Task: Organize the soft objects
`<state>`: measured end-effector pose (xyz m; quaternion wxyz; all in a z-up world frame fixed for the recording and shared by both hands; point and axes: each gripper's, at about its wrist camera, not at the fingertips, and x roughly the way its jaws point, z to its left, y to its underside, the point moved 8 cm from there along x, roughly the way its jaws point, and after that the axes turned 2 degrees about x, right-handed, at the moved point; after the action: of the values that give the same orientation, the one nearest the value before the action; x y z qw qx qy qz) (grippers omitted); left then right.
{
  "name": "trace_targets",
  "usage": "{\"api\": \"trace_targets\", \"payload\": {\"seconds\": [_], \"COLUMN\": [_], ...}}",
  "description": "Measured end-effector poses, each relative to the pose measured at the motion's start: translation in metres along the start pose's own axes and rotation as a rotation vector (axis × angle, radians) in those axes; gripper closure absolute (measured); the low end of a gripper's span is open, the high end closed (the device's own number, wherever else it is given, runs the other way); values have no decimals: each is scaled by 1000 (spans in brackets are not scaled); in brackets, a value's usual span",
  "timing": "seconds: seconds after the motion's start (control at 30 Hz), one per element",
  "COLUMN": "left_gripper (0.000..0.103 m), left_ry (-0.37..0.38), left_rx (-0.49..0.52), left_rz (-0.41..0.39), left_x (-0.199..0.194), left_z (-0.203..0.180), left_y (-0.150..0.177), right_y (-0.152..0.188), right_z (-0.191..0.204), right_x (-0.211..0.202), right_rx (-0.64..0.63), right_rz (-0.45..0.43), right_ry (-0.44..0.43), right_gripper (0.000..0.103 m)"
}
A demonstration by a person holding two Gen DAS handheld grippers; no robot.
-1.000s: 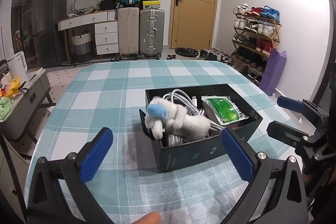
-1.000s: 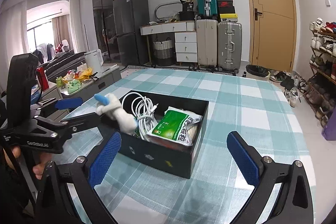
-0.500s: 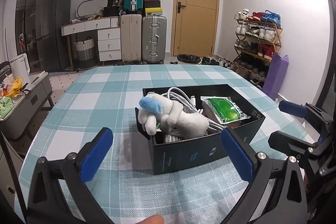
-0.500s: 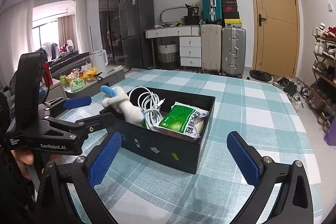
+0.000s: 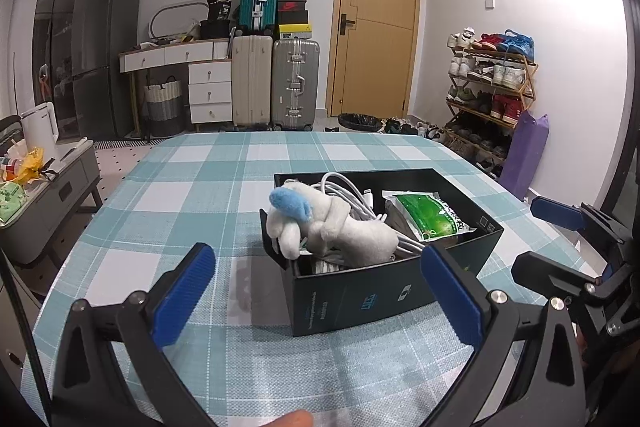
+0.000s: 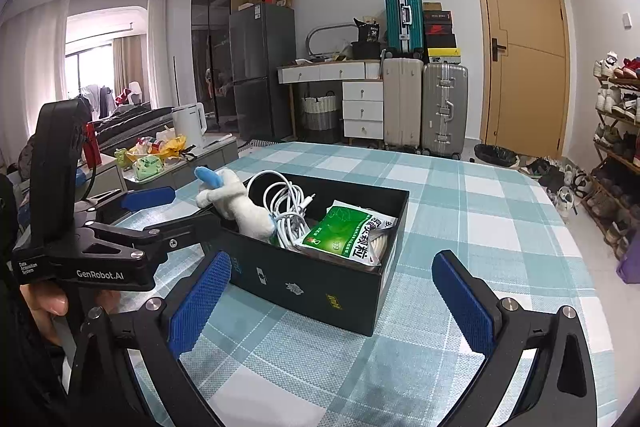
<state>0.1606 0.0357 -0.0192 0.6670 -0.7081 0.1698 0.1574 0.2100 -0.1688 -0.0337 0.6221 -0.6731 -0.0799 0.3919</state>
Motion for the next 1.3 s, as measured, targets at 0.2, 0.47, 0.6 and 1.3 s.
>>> {"api": "trace_targets", "payload": {"seconds": [0.2, 0.47, 0.6, 1.3], "left_gripper": [0, 0, 0, 0], "left_ry": [-12, -15, -14, -13], "left_rx": [12, 3, 7, 12], "left_rz": [-15, -25, -28, -33], "left_x": [-3, -5, -5, -6], "left_z": [-2, -1, -1, -3], "left_y": [-2, -4, -4, -6], "right_y": [0, -2, -2, -2], "right_z": [0, 1, 1, 1], "right_x": [1, -4, -8, -13], "right_rx": [-5, -7, -8, -10], "right_rz": [-3, -33, -44, -53], "right_ry": [-1, 6, 13, 16], "right_gripper": [1, 1, 1, 1]}}
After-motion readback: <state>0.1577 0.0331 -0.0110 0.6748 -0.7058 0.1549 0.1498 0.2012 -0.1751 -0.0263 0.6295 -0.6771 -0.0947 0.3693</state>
